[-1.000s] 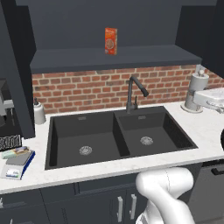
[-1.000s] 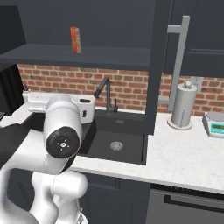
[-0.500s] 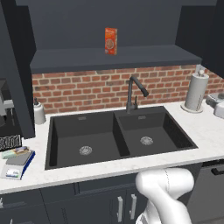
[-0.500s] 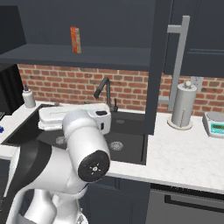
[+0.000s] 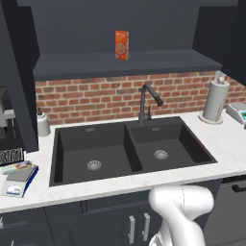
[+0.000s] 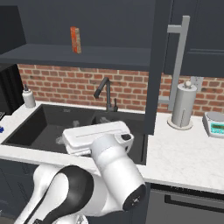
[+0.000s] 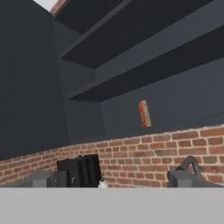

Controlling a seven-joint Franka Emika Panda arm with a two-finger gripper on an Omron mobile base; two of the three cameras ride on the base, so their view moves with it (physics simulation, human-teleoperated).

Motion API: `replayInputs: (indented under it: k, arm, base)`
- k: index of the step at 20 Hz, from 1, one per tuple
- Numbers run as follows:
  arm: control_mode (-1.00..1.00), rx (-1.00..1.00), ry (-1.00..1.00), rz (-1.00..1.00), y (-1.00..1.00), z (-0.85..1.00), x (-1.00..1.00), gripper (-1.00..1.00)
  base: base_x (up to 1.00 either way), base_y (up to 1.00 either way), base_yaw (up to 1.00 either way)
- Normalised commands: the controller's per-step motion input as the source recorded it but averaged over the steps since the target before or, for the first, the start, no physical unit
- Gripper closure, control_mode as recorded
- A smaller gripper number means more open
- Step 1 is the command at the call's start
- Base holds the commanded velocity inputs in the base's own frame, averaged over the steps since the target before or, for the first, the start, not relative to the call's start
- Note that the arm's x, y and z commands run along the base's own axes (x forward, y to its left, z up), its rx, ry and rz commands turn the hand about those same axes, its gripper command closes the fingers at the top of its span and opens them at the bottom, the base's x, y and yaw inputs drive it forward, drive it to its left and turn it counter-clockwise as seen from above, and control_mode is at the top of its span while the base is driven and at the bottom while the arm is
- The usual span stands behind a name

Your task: Pick the bar and place it on the digital scale for weighing, and close the cabinet.

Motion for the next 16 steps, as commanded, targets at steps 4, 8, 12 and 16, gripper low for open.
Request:
replayInputs:
  k: [4,8,12,16]
  arm:
    - [-1.0,0.3,-0.24,0.0,0.0,-0.75,0.0,-1.0]
    - [-1.0,0.29,-0.22,0.0,-0.15,-0.35,0.02,-1.0]
    - [-1.0,0.23,-0.17,0.0,-0.41,0.15,0.01,-1.0]
    - [-1.0,0.22,-0.09,0.01,-0.73,0.23,0.11,-1.0]
  base:
    - [0.0,0.0,0.0]
    - [0.0,0.0,0.0]
    - [0.0,0.0,0.0]
    - [0.0,0.0,0.0]
